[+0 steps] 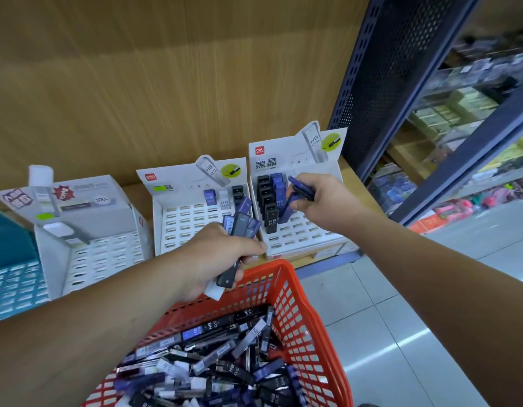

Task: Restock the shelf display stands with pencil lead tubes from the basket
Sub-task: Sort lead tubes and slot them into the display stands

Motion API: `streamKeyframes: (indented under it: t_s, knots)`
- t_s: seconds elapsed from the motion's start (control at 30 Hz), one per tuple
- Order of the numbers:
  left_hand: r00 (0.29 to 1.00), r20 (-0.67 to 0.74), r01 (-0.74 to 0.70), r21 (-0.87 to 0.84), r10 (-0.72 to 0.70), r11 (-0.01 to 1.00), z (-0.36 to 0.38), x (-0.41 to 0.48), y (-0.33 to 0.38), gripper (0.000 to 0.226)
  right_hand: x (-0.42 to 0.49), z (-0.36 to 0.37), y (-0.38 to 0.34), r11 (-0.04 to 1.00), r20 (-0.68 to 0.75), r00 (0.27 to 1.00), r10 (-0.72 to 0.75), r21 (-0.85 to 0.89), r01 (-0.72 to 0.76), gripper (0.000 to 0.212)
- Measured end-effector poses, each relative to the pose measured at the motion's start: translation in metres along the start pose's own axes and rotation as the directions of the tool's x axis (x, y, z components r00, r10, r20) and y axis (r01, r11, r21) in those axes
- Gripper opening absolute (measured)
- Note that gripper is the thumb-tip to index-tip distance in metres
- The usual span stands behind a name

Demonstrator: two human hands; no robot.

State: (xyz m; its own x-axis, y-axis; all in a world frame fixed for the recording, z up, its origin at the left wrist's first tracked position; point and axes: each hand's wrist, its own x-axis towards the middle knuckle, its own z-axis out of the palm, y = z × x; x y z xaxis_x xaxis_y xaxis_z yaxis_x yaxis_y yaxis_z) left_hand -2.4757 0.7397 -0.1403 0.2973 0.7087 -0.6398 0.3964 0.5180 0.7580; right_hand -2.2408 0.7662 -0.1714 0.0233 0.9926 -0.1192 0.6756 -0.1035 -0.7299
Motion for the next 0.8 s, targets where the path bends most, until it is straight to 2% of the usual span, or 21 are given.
streamKeyframes:
  t_s: [0.17,0.3,0.43,0.5,0.53,0.6,0.67,0.73,0.8]
  knots:
    - [1.000,0.018,-0.006,0.029,0.005,1.000,0.002,-0.002,-0.002,0.029,0.002,0.009,-0.002,0.999,-0.046,0.999,0.006,-0.031,-0.007,0.013]
    - [1.000,0.010,-0.006,0.021,0.006,1.000,0.002,-0.002,0.000,0.033,0.001,0.018,-0.007,0.966,-0.122,0.990,-0.064,-0.258,0.031,0.028]
    - [1.000,0.009,-0.010,0.034,0.010,0.999,0.003,-0.002,0.000,0.030,-0.004,0.018,-0.007,0.936,-0.135,0.984,-0.119,-0.346,0.066,0.020]
    - [1.000,0.011,-0.011,0.038,0.011,0.999,0.003,-0.003,0.000,0.030,-0.005,0.014,-0.009,0.934,-0.116,0.989,-0.093,-0.355,0.046,0.015]
    - [1.000,0.012,-0.014,0.040,0.014,0.999,0.003,-0.003,0.000,0.031,-0.005,0.012,-0.009,0.937,-0.118,0.991,-0.069,-0.348,0.024,0.021]
    - [1.000,0.014,-0.026,0.048,0.025,0.999,0.003,-0.003,0.001,0.031,-0.007,0.009,-0.013,0.971,-0.159,0.986,-0.044,-0.238,0.005,0.031]
    - [0.999,0.012,-0.039,0.063,0.038,0.997,0.004,-0.004,0.002,0.031,-0.010,0.005,-0.025,0.998,-0.166,0.986,-0.025,0.053,0.034,0.024]
    - [0.998,0.018,-0.057,0.081,0.056,0.995,0.005,-0.004,0.003,0.029,-0.016,0.000,-0.045,0.944,-0.026,1.000,0.000,0.330,0.009,0.016]
    - [0.996,0.030,-0.084,0.092,0.082,0.992,0.008,-0.005,0.006,0.027,-0.019,-0.004,-0.058,0.905,0.163,0.986,0.027,0.414,-0.093,0.018]
